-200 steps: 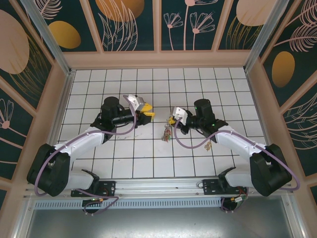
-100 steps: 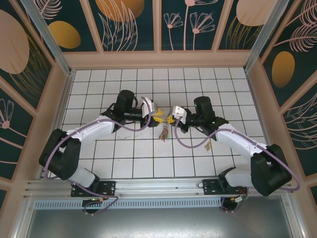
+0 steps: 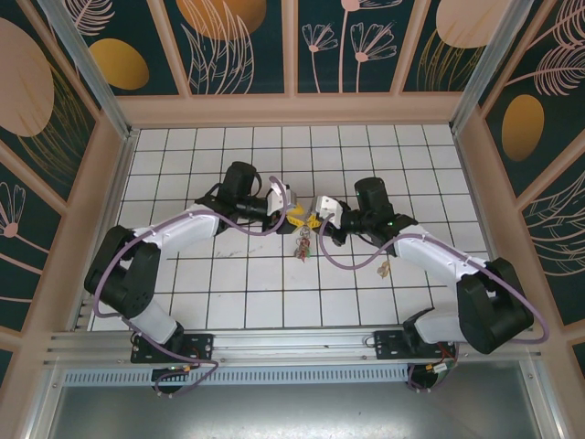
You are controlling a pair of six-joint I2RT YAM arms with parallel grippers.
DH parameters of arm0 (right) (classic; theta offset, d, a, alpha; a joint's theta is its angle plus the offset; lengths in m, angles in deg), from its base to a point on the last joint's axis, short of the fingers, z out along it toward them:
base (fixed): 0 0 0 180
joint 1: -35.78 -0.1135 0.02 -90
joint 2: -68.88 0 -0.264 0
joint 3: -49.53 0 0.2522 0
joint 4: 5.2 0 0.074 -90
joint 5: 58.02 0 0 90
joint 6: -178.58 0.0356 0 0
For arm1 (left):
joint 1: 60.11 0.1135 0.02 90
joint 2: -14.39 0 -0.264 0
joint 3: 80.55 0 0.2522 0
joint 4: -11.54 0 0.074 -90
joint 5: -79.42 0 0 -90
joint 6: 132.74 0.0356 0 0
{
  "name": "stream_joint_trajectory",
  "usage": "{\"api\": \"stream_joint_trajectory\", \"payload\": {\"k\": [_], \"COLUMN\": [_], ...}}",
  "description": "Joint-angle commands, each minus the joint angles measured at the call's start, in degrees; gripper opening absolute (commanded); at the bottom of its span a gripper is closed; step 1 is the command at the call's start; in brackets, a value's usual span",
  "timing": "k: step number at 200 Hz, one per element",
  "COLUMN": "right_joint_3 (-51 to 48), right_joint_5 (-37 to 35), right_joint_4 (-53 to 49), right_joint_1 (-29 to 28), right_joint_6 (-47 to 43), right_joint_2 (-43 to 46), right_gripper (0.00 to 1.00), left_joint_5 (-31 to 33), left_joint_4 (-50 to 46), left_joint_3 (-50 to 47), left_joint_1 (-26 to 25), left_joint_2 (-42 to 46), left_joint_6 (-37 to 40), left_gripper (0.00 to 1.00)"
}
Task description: Put the keys on the keyring
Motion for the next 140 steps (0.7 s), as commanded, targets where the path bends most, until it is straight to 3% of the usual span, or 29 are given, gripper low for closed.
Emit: {"api": "stream_joint_trajectory", "payload": {"k": [1, 103, 140], "right_joint_3": [2.66, 2.74, 3.65], "right_joint_5": [3.08, 4.51, 4.43], "right_joint_4": [2.45, 3.76, 2.23], "right_joint_1": [0.07, -0.1, -0.1], "right_joint_6": [-0.37, 1.03, 0.9], "right_joint_2": [-0.38, -0.57, -1.26], "right_gripper": [0.0, 0.0, 0.0], "left_joint_5": [-3.1, -3.0, -3.36], "left_joint_4": [-2.1, -5.2, -5.29], "left_joint_3": [1.82, 3.24, 3.33], "left_joint_1": [-0.4, -0.59, -0.59], "left_joint_2": [-0.94, -2.37, -2.38], "left_joint_6": [2.16, 3.9, 3.91], "left_gripper": [0.33, 0.26, 0.17]}}
